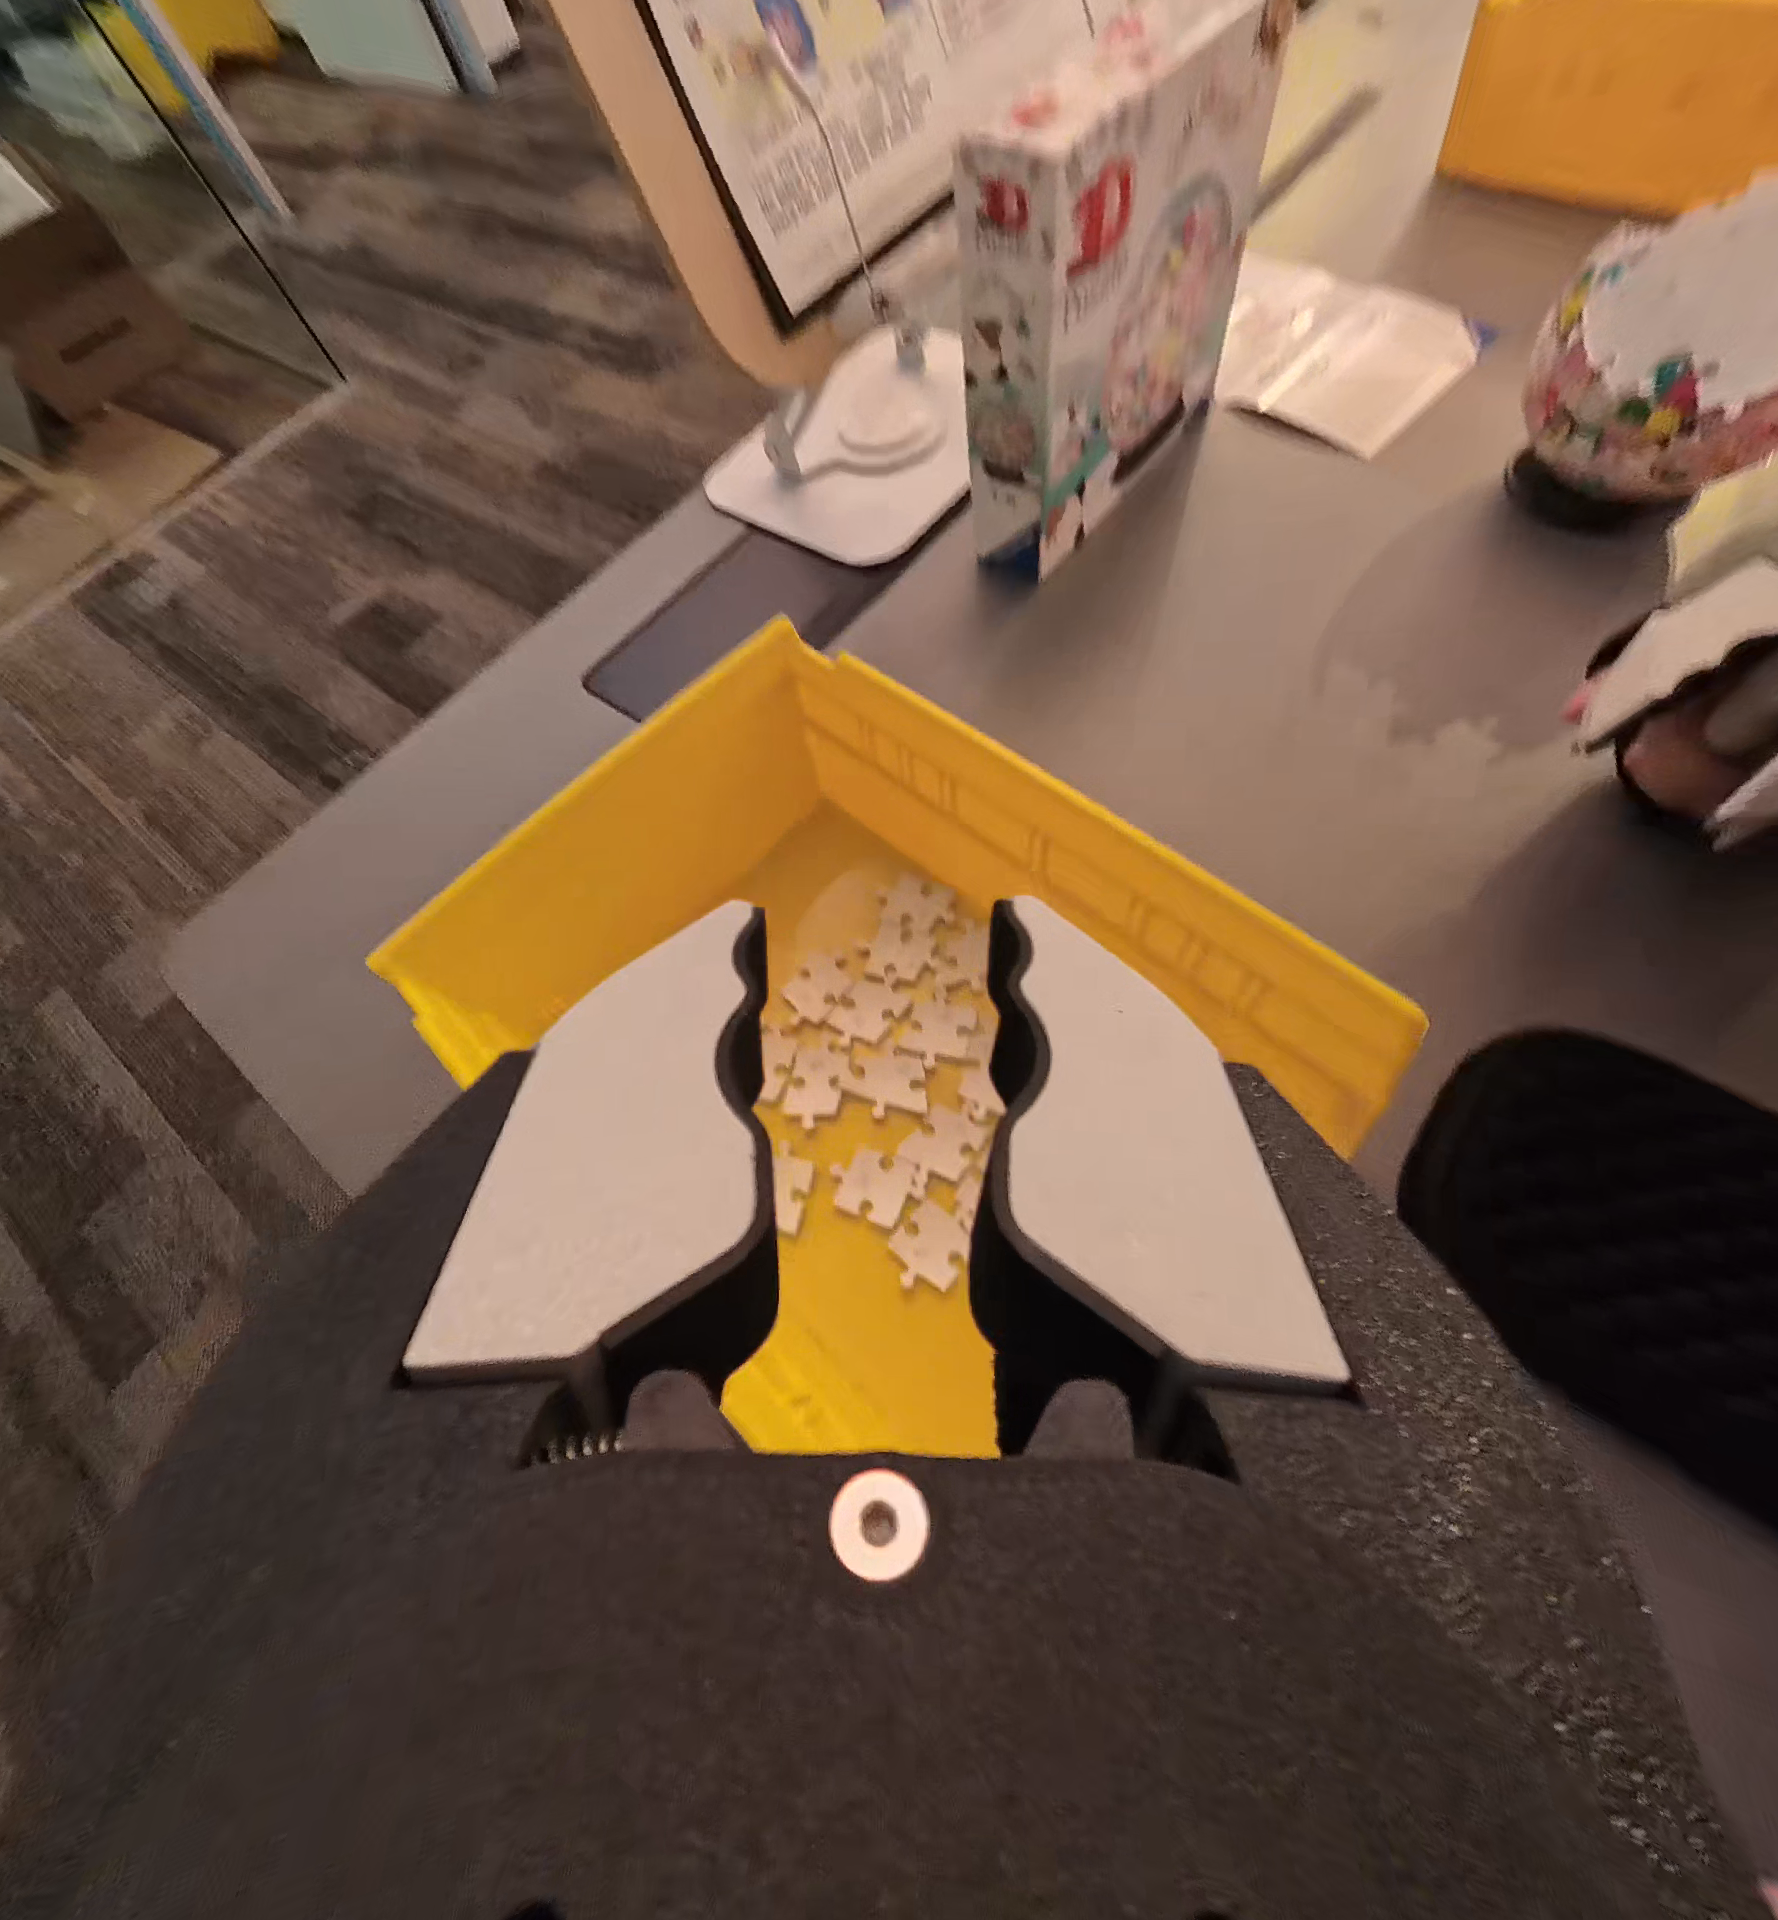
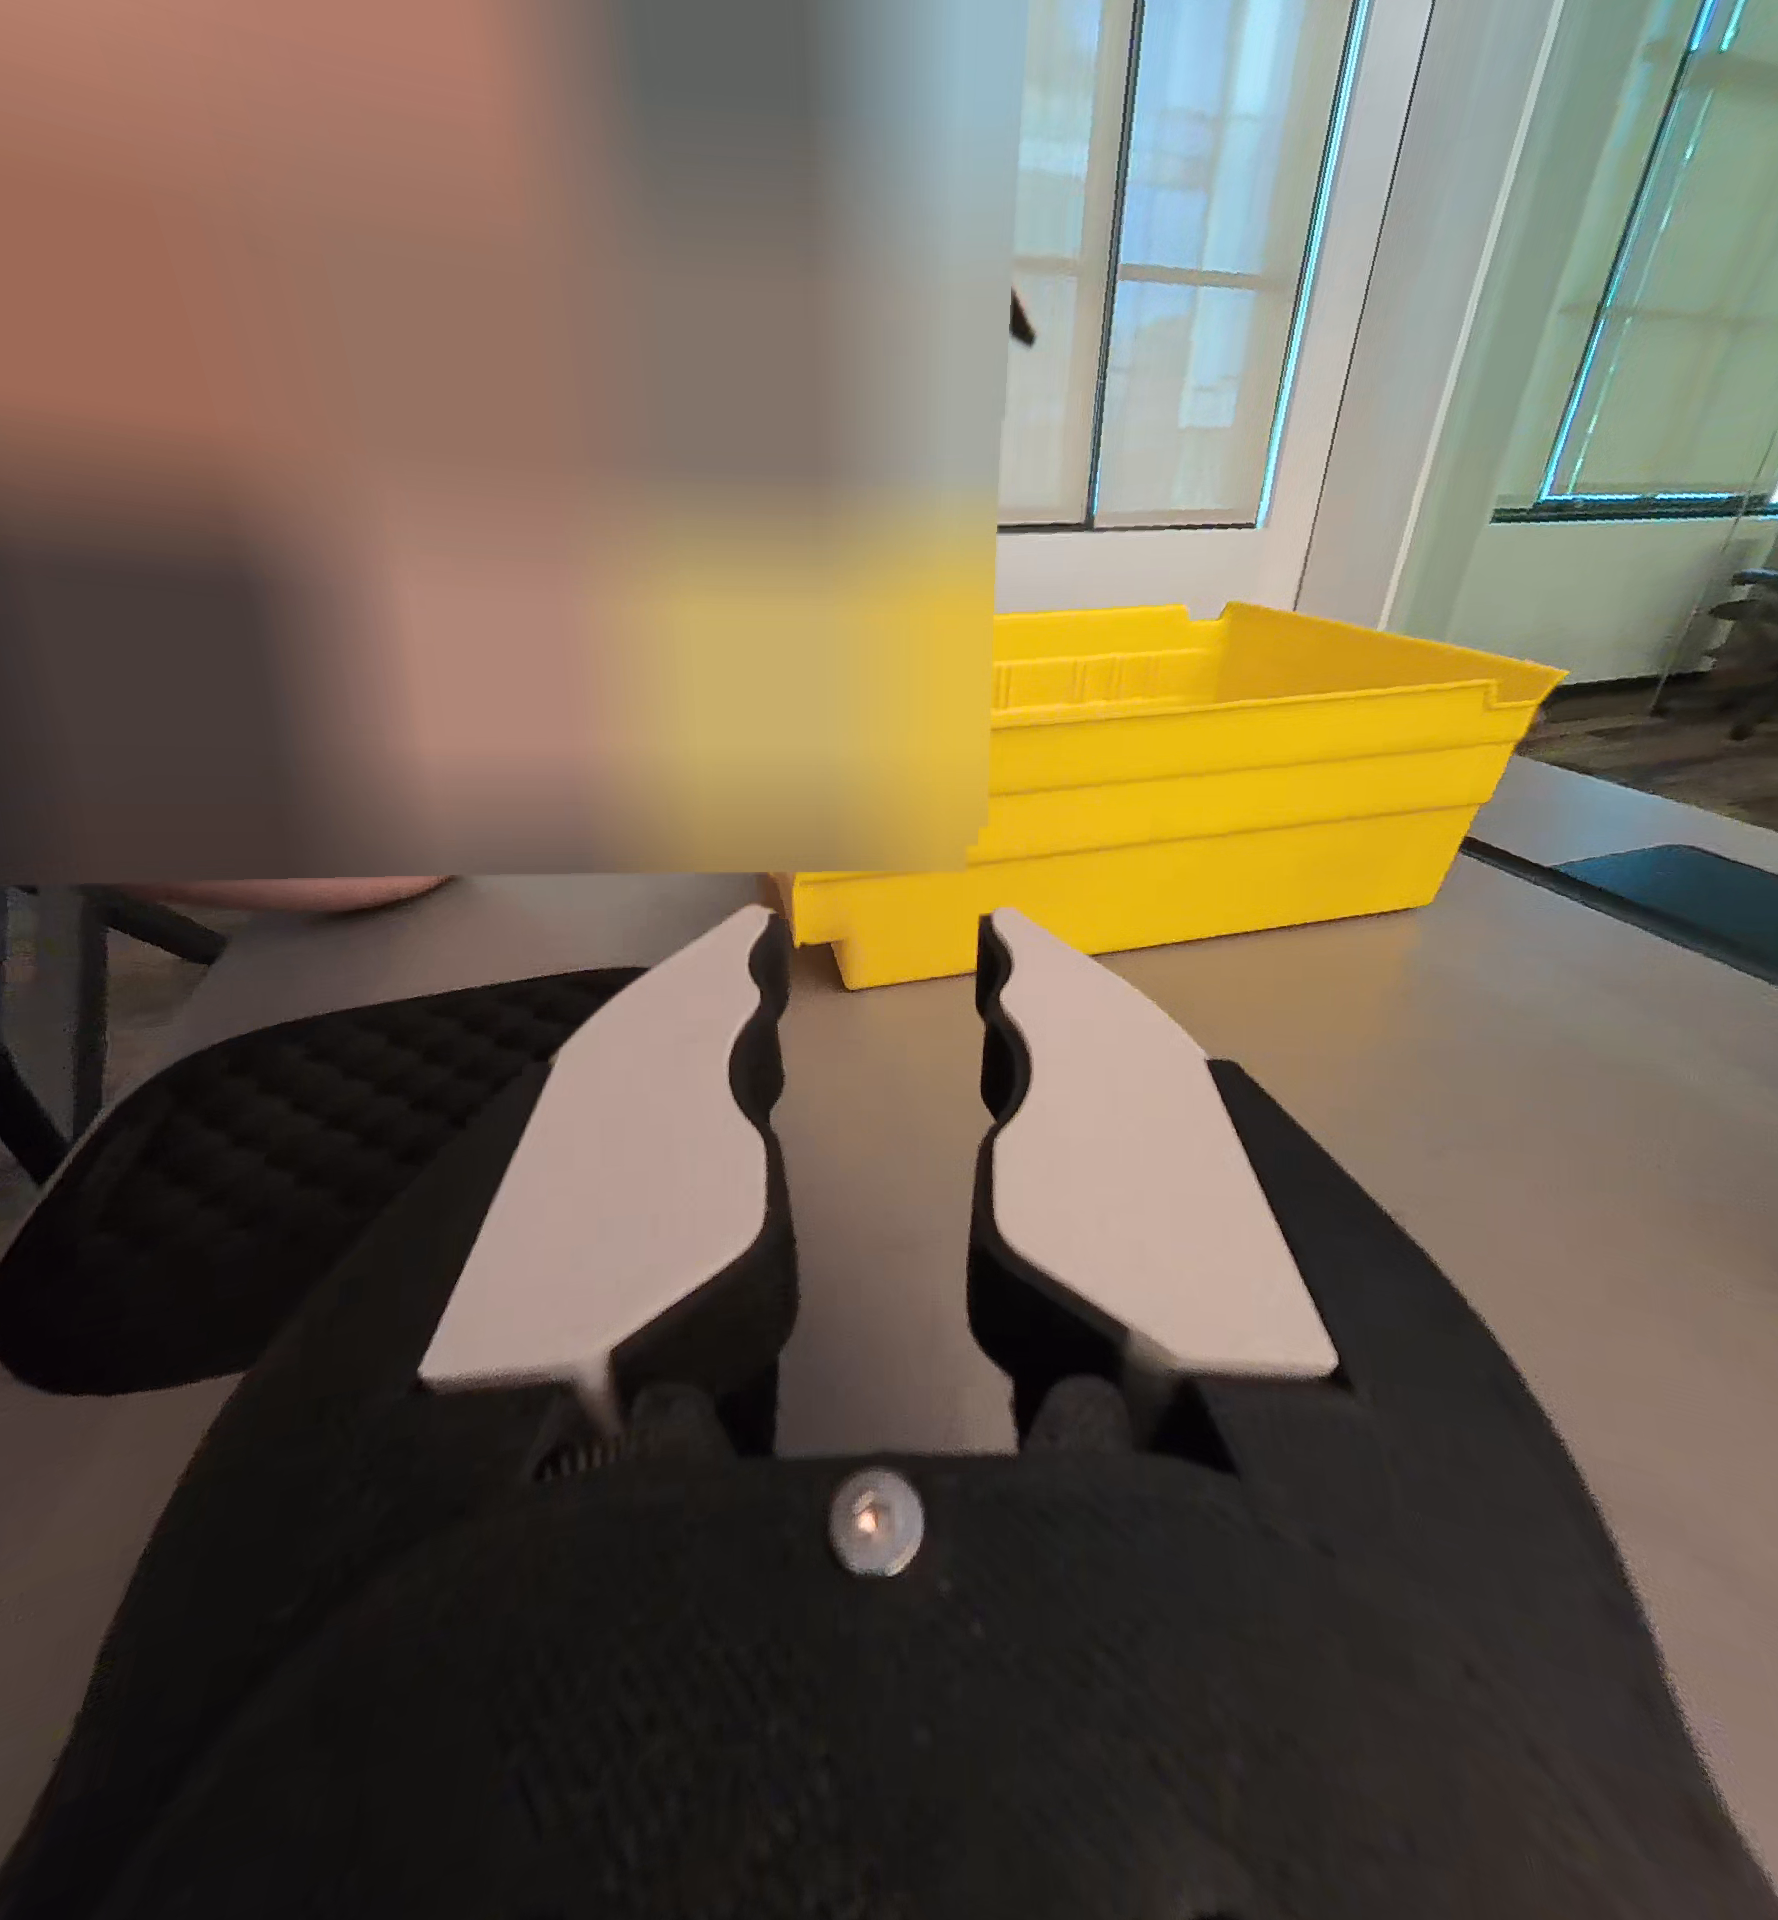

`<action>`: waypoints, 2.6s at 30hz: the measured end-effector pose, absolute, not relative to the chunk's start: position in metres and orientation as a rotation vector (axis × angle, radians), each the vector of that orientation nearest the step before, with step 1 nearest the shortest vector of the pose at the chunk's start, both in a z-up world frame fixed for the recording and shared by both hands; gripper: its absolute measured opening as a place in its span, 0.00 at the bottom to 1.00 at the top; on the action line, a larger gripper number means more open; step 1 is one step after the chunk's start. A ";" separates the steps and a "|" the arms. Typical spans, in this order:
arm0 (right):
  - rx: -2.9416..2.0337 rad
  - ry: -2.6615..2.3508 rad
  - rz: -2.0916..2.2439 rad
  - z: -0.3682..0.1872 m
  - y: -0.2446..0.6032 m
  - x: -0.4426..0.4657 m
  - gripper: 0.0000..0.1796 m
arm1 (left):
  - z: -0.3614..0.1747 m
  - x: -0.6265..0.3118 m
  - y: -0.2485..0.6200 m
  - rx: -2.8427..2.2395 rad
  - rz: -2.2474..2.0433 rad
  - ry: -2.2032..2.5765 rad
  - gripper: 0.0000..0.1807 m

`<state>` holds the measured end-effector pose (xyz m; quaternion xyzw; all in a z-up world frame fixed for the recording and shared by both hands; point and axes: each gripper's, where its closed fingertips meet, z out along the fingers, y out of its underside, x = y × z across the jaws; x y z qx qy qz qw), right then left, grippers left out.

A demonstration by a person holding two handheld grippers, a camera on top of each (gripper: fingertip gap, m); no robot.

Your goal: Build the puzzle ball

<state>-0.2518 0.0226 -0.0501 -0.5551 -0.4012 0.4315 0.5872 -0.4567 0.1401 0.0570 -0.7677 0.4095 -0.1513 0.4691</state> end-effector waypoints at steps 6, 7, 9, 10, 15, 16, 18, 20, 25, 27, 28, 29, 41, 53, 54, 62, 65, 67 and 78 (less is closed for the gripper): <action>-1.279 -0.902 1.052 -0.047 0.025 -0.247 0.21 | 0.005 -0.459 0.130 -2.102 -0.258 1.219 0.20; -1.272 -0.909 1.050 -0.046 0.023 -0.248 0.22 | -0.002 -0.459 0.128 -2.136 -0.255 1.249 0.19; -1.265 -0.923 1.053 -0.046 0.021 -0.248 0.22 | -0.014 -0.460 0.126 -2.201 -0.248 1.281 0.18; -1.264 -0.925 1.056 -0.046 0.021 -0.248 0.22 | -0.018 -0.461 0.126 -2.229 -0.233 1.286 0.18; -1.274 -0.900 1.099 -0.046 0.023 -0.246 0.22 | -0.031 -0.465 0.127 -2.304 -0.197 1.301 0.17; -1.275 -0.893 1.106 -0.045 0.024 -0.246 0.22 | -0.034 -0.464 0.125 -2.317 -0.204 1.312 0.17; -1.276 -0.891 1.108 -0.045 0.024 -0.246 0.22 | -0.038 -0.466 0.126 -2.339 -0.183 1.319 0.17; -1.277 -0.899 1.101 -0.046 0.024 -0.247 0.22 | -0.044 -0.469 0.129 -2.374 -0.158 1.310 0.15; -1.276 -0.913 1.095 -0.046 0.022 -0.248 0.22 | -0.057 -0.466 0.127 -2.458 -0.215 1.327 0.15; -1.277 -0.909 1.099 -0.046 0.023 -0.248 0.22 | -0.060 -0.467 0.131 -2.477 -0.206 1.307 0.15; -1.279 -0.908 1.102 -0.046 0.023 -0.248 0.22 | -0.061 -0.469 0.133 -2.488 -0.194 1.292 0.15; -1.281 -0.907 1.105 -0.046 0.023 -0.248 0.22 | -0.061 -0.471 0.134 -2.499 -0.179 1.279 0.15; -1.279 -0.903 1.119 -0.046 0.023 -0.248 0.22 | -0.036 -0.484 0.170 -2.402 -0.053 1.031 0.15; -1.279 -0.902 1.129 -0.046 0.022 -0.249 0.22 | -0.036 -0.484 0.191 -2.380 -0.044 0.931 0.17; -1.279 -0.901 1.129 -0.046 0.022 -0.249 0.22 | -0.037 -0.484 0.190 -2.384 -0.043 0.935 0.17; -1.280 -0.894 1.139 -0.045 0.022 -0.248 0.22 | -0.041 -0.448 0.163 -2.351 -0.267 1.146 0.16; -1.282 -0.891 1.147 -0.045 0.023 -0.248 0.22 | -0.045 -0.441 0.153 -2.361 -0.319 1.218 0.16; -1.282 -0.888 1.149 -0.045 0.023 -0.248 0.22 | -0.051 -0.443 0.151 -2.381 -0.294 1.250 0.17; -1.280 -0.894 1.164 -0.045 0.023 -0.247 0.22 | -0.105 -0.382 0.111 -2.070 -0.385 1.899 0.30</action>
